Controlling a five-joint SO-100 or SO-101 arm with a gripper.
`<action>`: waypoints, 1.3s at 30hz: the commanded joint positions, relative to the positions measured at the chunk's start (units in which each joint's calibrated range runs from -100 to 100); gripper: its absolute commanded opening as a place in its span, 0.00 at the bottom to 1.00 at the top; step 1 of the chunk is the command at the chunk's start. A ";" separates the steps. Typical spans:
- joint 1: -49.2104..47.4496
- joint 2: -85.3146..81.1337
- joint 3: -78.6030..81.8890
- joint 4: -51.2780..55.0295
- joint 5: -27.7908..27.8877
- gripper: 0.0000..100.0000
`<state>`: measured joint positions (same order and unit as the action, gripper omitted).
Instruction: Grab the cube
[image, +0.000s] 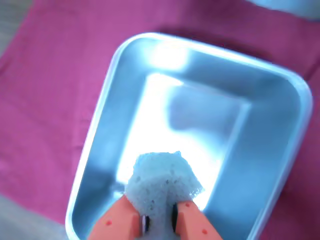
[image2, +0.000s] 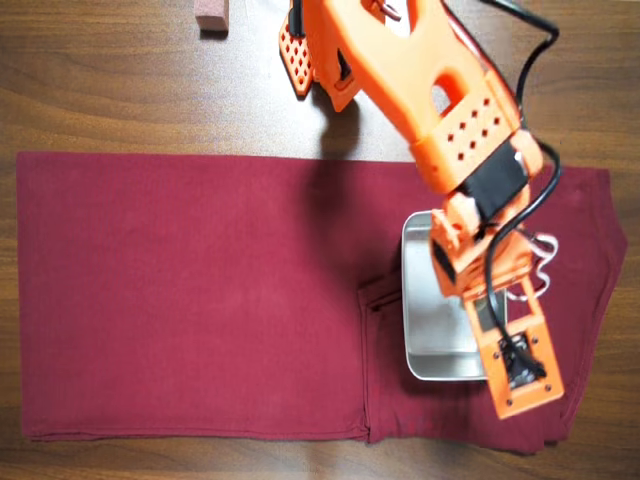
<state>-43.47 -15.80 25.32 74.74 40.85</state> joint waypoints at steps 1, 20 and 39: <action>3.35 0.66 -2.43 -2.77 1.22 0.00; 10.36 0.75 -1.79 -6.37 2.93 0.23; 43.76 -63.78 71.95 -36.61 11.58 0.00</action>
<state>1.20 -73.78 95.03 33.71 52.38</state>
